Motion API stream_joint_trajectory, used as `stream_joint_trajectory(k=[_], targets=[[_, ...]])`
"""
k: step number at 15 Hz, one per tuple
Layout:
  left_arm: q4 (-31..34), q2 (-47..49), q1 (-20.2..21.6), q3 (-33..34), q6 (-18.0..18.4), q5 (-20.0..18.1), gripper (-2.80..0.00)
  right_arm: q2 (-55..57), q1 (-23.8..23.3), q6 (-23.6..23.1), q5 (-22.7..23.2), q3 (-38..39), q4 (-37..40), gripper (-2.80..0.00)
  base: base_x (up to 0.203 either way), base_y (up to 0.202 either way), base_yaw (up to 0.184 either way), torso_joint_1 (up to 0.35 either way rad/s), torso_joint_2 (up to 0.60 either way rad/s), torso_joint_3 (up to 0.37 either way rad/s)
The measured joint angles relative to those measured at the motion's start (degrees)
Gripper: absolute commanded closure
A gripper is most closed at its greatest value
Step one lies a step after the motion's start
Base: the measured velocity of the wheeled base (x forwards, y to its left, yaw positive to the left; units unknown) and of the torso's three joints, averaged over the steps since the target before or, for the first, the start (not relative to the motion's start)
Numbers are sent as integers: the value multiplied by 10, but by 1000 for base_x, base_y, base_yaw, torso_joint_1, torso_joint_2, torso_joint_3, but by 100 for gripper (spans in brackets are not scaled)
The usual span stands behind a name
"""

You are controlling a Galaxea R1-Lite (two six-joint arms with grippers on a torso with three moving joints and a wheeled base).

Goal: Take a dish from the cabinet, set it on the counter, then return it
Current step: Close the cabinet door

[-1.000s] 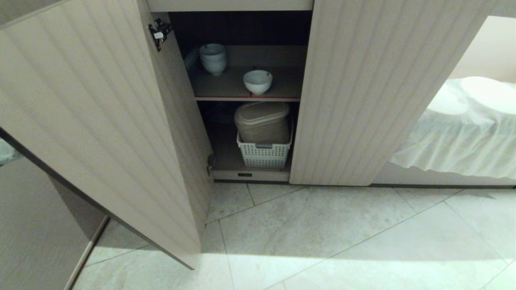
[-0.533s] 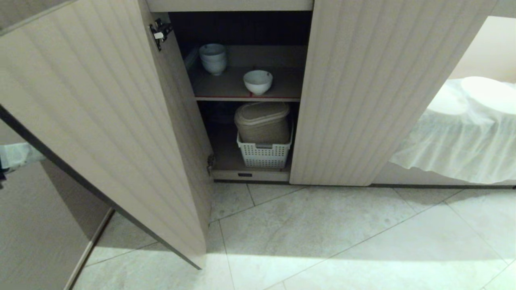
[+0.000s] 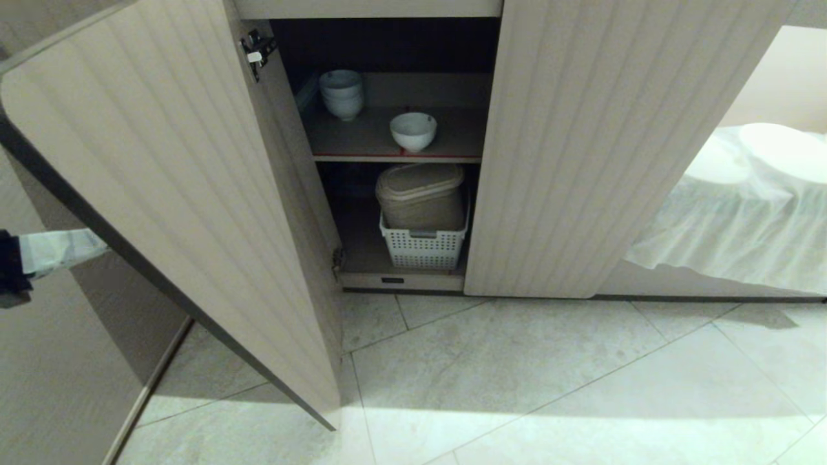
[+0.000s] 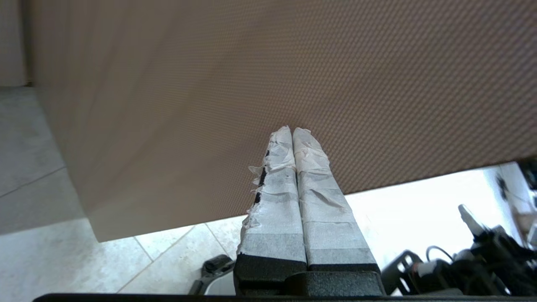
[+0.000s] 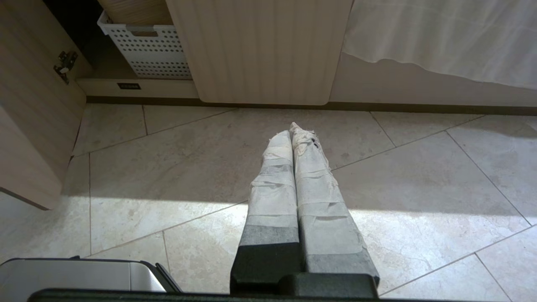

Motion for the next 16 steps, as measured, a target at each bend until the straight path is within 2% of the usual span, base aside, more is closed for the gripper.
stream_joint_trajectory(k=[12, 16], targets=[[-7, 35, -126, -11, 6, 3, 0, 0, 0, 0, 0, 0, 0, 0, 0, 0, 0, 0, 0, 0], [-9, 65, -171, -39, 7, 10, 0, 0, 0, 0, 0, 0, 0, 0, 0, 0, 0, 0, 0, 0]])
